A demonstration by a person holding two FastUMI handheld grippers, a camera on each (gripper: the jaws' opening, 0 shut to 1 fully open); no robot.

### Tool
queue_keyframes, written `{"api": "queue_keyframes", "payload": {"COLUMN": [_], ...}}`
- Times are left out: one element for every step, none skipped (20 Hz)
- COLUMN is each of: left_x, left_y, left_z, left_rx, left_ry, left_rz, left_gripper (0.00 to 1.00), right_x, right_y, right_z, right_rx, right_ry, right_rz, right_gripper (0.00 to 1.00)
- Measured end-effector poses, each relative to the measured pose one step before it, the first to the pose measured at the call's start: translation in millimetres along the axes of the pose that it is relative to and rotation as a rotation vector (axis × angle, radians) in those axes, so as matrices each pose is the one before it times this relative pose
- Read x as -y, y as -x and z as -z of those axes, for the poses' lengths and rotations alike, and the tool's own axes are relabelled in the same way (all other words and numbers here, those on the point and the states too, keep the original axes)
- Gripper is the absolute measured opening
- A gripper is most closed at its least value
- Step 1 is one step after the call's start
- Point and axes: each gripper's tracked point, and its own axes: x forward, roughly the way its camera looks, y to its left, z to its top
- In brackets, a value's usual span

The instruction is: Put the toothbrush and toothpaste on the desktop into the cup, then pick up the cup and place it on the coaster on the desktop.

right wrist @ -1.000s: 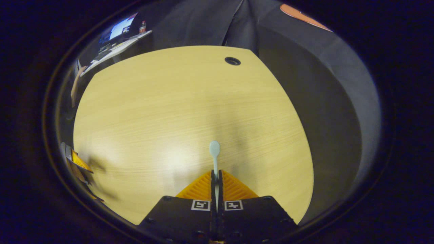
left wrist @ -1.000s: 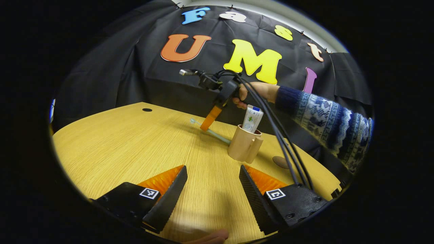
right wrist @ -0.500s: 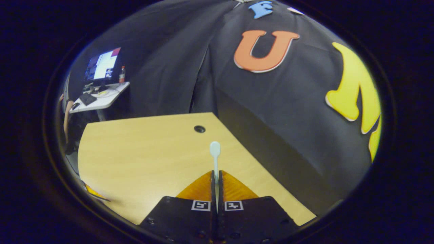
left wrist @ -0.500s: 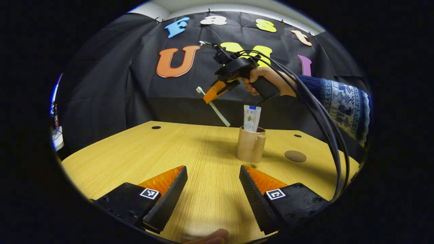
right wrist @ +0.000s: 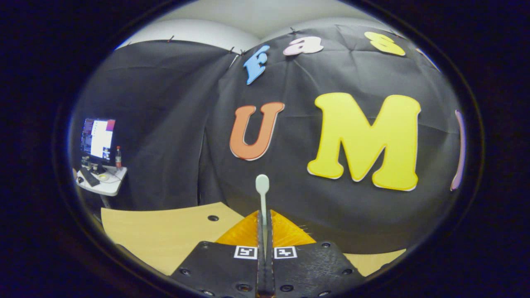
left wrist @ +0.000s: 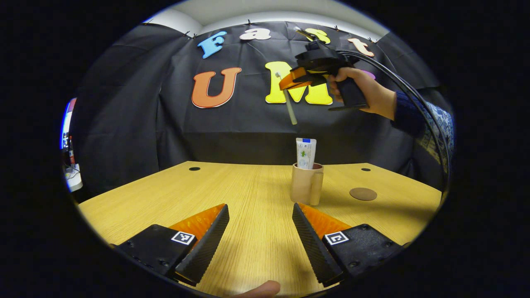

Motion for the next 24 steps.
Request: {"api": "queue_keyframes", "payload": {"left_x": [-3.45, -0.55, 0.9, 3.03, 4.13, 2.19, 2.62, 5.62, 3.47, 3.79, 3.71, -0.4, 1.46, 3.08, 0.5, 1.27, 1.45, 0.96, 0.53, 0.18, 0.53, 0.26, -0.04, 0.72], "left_y": [4.34, 4.31, 5.55, 3.31, 3.67, 4.49, 3.37, 3.01, 3.02, 3.72, 4.2, 3.59, 1.63, 2.23, 1.17, 1.37, 0.23, 0.58, 0.08, 0.78, 1.75, 0.66, 1.64, 1.34], "left_z": [-9.3, -11.25, -14.04, -10.47, -7.94, -4.92, -5.67, -6.73, -4.18, -3.2, -3.25, -3.67, -1.43, 0.53, -0.69, -0.87, -0.21, 1.87, 0.99, -0.39, -0.37, -0.43, 0.12, 1.36], "left_rx": [0.02378, 0.03113, 0.02504, 0.0186, 0.01227, 0.00975, 0.00709, 0.00875, 0.00407, 0.00592, 0.00791, 0.00758, 0.00236, -0.00197, 0.00245, 0.00557, -0.00078, -0.00724, -0.00372, -0.00177, -0.00067, 0.00177, 0.00235, 0.00057], "left_ry": [-0.01194, 0.00018, 0.01003, 0.01338, 0.01115, 0.00635, 0.00214, 0.00385, 0.00161, -0.00024, -0.00321, -0.00547, -0.0017, -0.00104, 0.00355, 0.00793, 0.01086, 0.01118, 0.01123, 0.00721, 0.00005, -0.00404, -0.00491, -0.00436], "left_rz": [-0.01465, -0.00411, 0.00581, 0.01211, 0.01094, 0.00782, 0.00699, 0.00582, 0.00802, 0.012, 0.00338, 0.00083, 0.00491, 0.00918, 0.00339, 0.00345, 0.00835, 0.00702, 0.00137, 0.00216, 0.00379, 0.00043, 0.00024, 0.00137], "left_gripper": [0.98, 0.98, 0.98, 0.98, 0.98, 0.97, 0.97, 0.97, 0.97, 0.97, 0.97, 0.97, 0.97, 0.97, 0.97, 0.97, 0.97, 0.97, 0.97, 0.97, 0.97, 0.97, 0.97, 0.97], "right_x": [6.42, 4.33, 7.23, 8.3, 3.72, 0.35, -1.08, 0.66, 0.04, 3.13, 0.67, 4.27, 5.77, 3.17, 0.29, -1.73, 0.57, -0.72, 1.97, -0.51, -1.22, -3.34, -3.64, 0.85], "right_y": [2.88, 1.3, 3.34, 1.0, 5.17, 4.2, 5.67, 4.01, 1.3, -0.57, 4.77, 2.39, 4.31, 3.83, 3.8, 1.78, -0.85, -0.74, -0.43, -0.61, -1.66, 0.34, -0.5, -0.64], "right_z": [0.06, -0.67, 0.55, 5.01, 6.23, 4.79, 6.94, 4.35, 4.53, 5.95, 5.5, 4.75, 0.89, 0.56, 4.22, 6.54, 8.51, 5.05, 6.21, 3.02, 5.01, 4.49, 4.55, 5.53], "right_rx": [0.01389, 0.00999, 0.00803, -0.00023, 0.00048, 0.00274, -0.00834, 0.01179, 0.00528, 0.00117, 0.00605, 0.00676, 0.02096, 0.01669, 0.00368, -0.01067, -0.02, -0.0075, -0.01226, -0.00226, -0.00719, -0.01609, -0.01074, -0.009], "right_ry": [-0.02954, -0.02453, -0.0256, -0.02097, -0.01792, -0.01621, -0.00378, -0.00815, -0.00441, -0.00789, -0.02232, -0.01307, -0.00638, -0.0018, -0.00696, -0.00466, -0.0055, -0.01101, 0.00355, -0.00522, 0.00231, 0.00234, 0.00281, 0.00121], "right_rz": [0.01433, 0.0141, 0.00876, 0.01328, 0.00942, -0.00415, 0.00188, 0.00436, 0.00149, 0.01236, 0.00996, 0.02405, 0.0201, 0.01196, 0.00692, -0.00426, -0.00509, 0.00208, 0.01305, 0.00249, -0.00234, -0.00493, -0.01261, -0.00898], "right_gripper": [0.0, 0.0, 0.0, 0.0, 0.0, 0.0, 0.0, 0.0, 0.0, 0.0, 0.0, 0.0, 0.0, 0.0, 0.0, 0.0, 0.0, 0.0, 0.0, 0.01, 0.0, 0.0, 0.04, 0.05]}}
